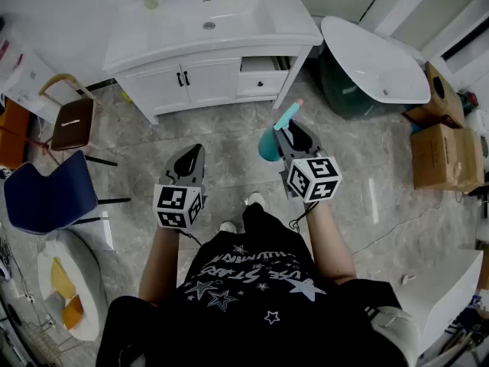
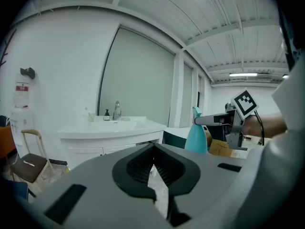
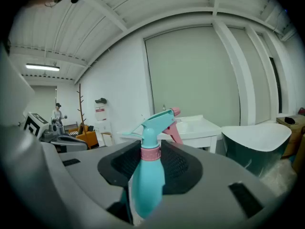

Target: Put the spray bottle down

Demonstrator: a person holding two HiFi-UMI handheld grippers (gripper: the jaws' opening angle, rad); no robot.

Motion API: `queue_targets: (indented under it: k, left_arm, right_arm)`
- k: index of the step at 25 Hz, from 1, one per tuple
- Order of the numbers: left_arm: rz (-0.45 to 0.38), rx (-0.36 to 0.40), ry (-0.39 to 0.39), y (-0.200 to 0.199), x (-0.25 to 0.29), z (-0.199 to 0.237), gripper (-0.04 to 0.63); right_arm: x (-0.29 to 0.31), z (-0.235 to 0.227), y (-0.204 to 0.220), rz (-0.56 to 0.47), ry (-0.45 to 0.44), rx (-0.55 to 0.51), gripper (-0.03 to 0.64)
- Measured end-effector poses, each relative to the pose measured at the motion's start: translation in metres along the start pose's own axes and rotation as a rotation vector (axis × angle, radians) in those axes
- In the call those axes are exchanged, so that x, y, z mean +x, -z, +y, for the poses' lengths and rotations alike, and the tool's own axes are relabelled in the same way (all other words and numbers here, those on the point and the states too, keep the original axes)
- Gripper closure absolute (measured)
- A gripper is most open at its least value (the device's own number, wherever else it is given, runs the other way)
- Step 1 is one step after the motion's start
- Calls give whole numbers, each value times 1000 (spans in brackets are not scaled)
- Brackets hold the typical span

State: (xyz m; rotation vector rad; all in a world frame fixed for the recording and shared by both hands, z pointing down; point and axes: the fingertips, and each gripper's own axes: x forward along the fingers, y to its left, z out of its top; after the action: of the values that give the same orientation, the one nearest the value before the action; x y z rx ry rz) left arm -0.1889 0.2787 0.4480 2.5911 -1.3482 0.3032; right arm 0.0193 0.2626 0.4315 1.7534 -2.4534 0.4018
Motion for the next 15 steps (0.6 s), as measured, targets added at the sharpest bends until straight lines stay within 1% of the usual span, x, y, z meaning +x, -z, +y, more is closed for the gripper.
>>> queue_targets:
  k: [3, 7, 11, 15]
  left_arm:
    - [3, 11, 1, -2, -4, -2, 580]
    - [14, -4, -6, 5, -13, 1, 580]
    - [34, -3, 0, 16, -20, 4, 580]
    - [36, 1, 15, 21, -27, 1, 580]
  right_arm:
    - [0, 3, -3, 3, -5, -7, 476]
    - [0, 10, -3, 7, -14, -17, 476]
    - [-3, 18, 6, 26, -12, -15, 476]
    - [-12, 21, 18, 38, -2, -10, 476]
